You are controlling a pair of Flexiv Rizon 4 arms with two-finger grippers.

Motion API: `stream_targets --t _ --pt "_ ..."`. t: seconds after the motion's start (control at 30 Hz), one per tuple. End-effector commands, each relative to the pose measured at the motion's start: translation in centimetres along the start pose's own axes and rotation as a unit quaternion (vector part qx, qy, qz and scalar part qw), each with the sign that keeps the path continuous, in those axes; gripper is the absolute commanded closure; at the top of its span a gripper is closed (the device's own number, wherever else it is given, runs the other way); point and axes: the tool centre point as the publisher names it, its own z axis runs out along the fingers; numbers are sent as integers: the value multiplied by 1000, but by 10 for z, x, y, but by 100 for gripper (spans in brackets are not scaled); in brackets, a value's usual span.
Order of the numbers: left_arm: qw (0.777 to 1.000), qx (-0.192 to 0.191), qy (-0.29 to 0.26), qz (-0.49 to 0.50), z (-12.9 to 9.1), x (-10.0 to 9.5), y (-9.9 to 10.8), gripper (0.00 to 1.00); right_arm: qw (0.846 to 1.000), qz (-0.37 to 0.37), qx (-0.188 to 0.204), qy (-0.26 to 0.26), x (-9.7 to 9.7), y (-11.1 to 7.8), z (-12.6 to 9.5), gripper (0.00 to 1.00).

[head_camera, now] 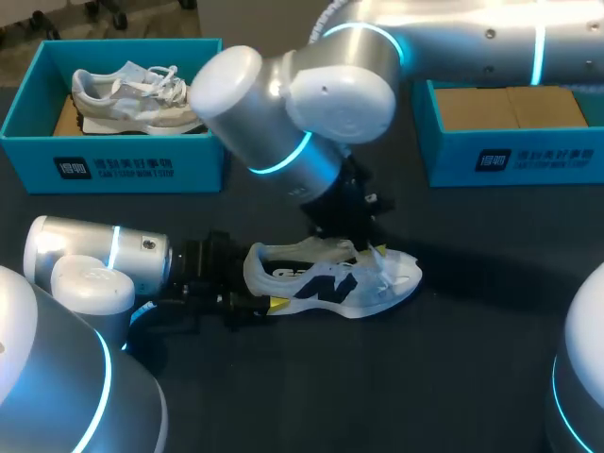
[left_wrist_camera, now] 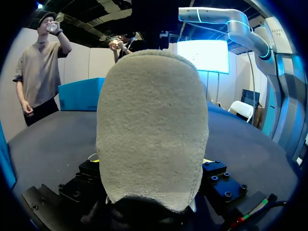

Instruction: Take the shoe out of the shoebox, open the shoe tongue, remove and reinsert the insole, then place the shoe into the shoebox

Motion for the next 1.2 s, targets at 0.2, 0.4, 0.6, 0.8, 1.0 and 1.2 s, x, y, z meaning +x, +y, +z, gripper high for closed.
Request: stream_targets --t 0.2,0.4,0.6,0.8,1.0,1.2 --pt "1000 -2 0 0 9 -12 15 100 989 132 -3 65 -20 -4 33 100" --pt "1000 -2 0 0 9 -12 15 100 988 132 -4 78 -17 -1 55 100" --pt "1000 -2 0 0 9 -12 15 100 988 130 -4 84 -17 1 71 100" --pt "1000 -2 0 0 9 -12 15 100 988 131 1 87 -17 0 80 56" --pt "1000 -2 0 0 9 -12 15 100 988 131 7 85 -17 1 82 0" --pt "1000 -2 0 0 9 -12 15 100 988 132 16 82 -17 1 82 0"
